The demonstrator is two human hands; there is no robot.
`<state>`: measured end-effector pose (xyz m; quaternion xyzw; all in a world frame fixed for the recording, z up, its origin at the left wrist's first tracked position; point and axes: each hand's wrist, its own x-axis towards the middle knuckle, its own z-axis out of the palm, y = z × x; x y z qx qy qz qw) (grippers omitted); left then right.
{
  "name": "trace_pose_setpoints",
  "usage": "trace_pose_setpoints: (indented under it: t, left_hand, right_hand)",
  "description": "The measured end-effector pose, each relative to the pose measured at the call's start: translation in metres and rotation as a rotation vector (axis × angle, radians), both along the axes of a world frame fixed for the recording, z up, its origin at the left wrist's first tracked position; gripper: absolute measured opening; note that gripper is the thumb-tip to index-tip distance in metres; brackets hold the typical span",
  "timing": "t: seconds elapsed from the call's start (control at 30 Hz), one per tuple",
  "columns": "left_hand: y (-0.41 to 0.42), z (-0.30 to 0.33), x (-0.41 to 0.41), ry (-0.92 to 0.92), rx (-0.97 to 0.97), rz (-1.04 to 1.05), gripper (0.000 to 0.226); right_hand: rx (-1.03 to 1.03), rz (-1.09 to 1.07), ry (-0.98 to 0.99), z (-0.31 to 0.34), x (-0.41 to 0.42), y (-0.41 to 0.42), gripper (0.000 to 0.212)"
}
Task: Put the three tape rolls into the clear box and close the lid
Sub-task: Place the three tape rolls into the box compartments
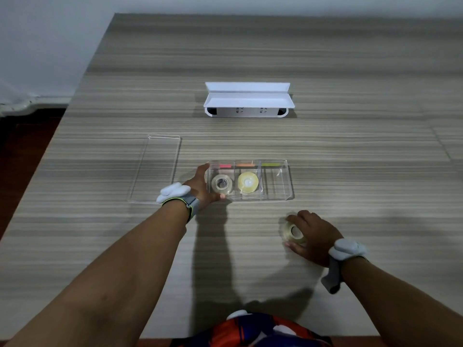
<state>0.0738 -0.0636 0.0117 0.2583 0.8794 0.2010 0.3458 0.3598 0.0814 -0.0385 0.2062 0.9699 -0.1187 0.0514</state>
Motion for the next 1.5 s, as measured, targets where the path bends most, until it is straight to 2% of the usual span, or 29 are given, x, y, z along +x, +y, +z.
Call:
trace_pose_setpoints:
  t: [0.23, 0.33, 0.47, 0.57, 0.63, 0.73, 0.87, 0.97, 1.13, 1.23, 1.5]
  left_hand:
    - [-0.001, 0.002, 0.0, -0.001, 0.007, -0.006, 0.1]
    - [0.0, 0.002, 0.001, -0.004, 0.011, -0.002, 0.099]
    - [-0.001, 0.0, 0.0, -0.009, 0.009, 0.008, 0.1]
    - [0.0, -0.001, 0.0, -0.005, 0.008, 0.009, 0.1]
    - [0.0, -0.002, -0.001, -0.005, 0.004, 0.008, 0.1]
    - [-0.001, -0.005, -0.003, 0.002, -0.002, 0.002, 0.101]
    - [-0.002, -0.006, -0.004, -0.007, 0.008, 0.006, 0.101]
    - [-0.002, -0.007, -0.004, -0.002, 0.008, 0.0, 0.101]
    - [-0.003, -0.009, -0.006, -0.006, 0.007, -0.007, 0.102]
    - [-0.003, -0.009, -0.005, -0.006, 0.013, -0.009, 0.101]
    - [-0.002, -0.006, -0.004, -0.016, 0.025, 0.0, 0.1]
  right_hand:
    - [-0.155, -0.176, 0.101, -0.008, -0.003, 0.008, 0.057]
    - [-0.222, -0.369, 0.206, -0.01, -0.007, 0.013, 0.057]
    - [-0.295, -0.728, 0.336, 0.001, -0.024, 0.022, 0.053]
    - [-0.355, -0.887, 0.347, 0.016, -0.043, 0.038, 0.054]
    - [-0.395, -0.919, 0.394, 0.026, -0.055, 0.045, 0.054]
    - [-0.405, -0.872, 0.479, 0.041, -0.074, 0.045, 0.05]
    - [-0.396, -0.689, 0.488, 0.052, -0.094, 0.041, 0.051]
    - [-0.364, -0.528, 0.417, 0.052, -0.103, 0.037, 0.054]
    - [-0.189, -0.23, 0.196, 0.049, -0.112, 0.034, 0.06]
    - [-0.13, -0.178, 0.1, 0.046, -0.111, 0.036, 0.062]
    - [-0.161, -0.135, -0.021, 0.047, -0.121, 0.044, 0.062]
